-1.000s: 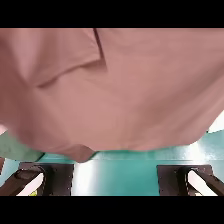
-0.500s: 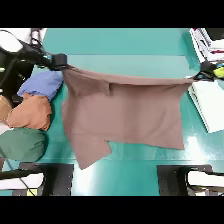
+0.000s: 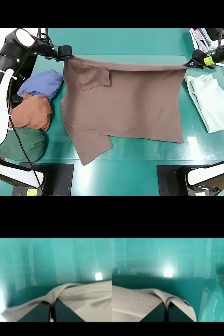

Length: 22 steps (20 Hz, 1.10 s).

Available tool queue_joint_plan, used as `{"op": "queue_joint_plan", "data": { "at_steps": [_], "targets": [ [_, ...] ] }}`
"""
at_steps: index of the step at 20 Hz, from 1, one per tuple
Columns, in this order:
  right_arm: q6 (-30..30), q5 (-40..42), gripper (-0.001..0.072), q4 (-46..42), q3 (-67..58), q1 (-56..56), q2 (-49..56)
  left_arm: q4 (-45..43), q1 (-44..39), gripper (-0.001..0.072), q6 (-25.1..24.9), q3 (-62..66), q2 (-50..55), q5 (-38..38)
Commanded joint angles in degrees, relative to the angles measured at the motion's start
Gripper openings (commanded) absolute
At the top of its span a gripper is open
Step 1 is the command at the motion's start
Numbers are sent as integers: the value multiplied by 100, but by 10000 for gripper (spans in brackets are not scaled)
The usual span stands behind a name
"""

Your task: Fold the shirts.

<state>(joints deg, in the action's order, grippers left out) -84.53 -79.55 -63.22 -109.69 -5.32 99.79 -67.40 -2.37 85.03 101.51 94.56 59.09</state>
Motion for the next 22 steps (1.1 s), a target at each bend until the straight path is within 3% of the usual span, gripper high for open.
{"op": "queue_joint_plan", "data": {
  "at_steps": [1, 4, 8, 11, 12, 13, 14, 18, 21, 22],
  "targets": [
    [125, -774, 13, -264, 7, 72, 68, -28, 146, 26, -74, 35, 55, 1270],
    [111, -612, 13, -778, 922, 260, -181, 48, 142, 26, -221, -588, 55, 1488],
    [96, 221, 14, -684, 2004, 422, -457, 46, 142, 26, -258, -1456, 55, 914],
    [-7, 361, 38, -684, 2243, 501, -503, 35, 142, 38, -247, -1609, 55, 916],
    [-9, 323, 184, -680, 2221, 501, -503, 35, 149, 313, -238, -1602, 50, 979],
    [-9, 210, 273, -684, 2157, 498, -503, 35, 162, 534, -221, -1591, 48, 1086],
    [-4, 13, 272, -684, 2105, 463, -538, 26, 186, 467, -155, -1591, 0, 1220],
    [254, -313, 272, -730, 2708, 249, -1314, -551, 240, 469, -83, -1810, -715, 1602],
    [258, -291, 273, -726, 3611, 2, -2179, -782, 240, 470, 57, -2743, -1572, 1934],
    [258, -271, 327, -723, 3884, -74, -2455, -741, 236, 470, 144, -3215, -1904, 1967]
  ]
}}
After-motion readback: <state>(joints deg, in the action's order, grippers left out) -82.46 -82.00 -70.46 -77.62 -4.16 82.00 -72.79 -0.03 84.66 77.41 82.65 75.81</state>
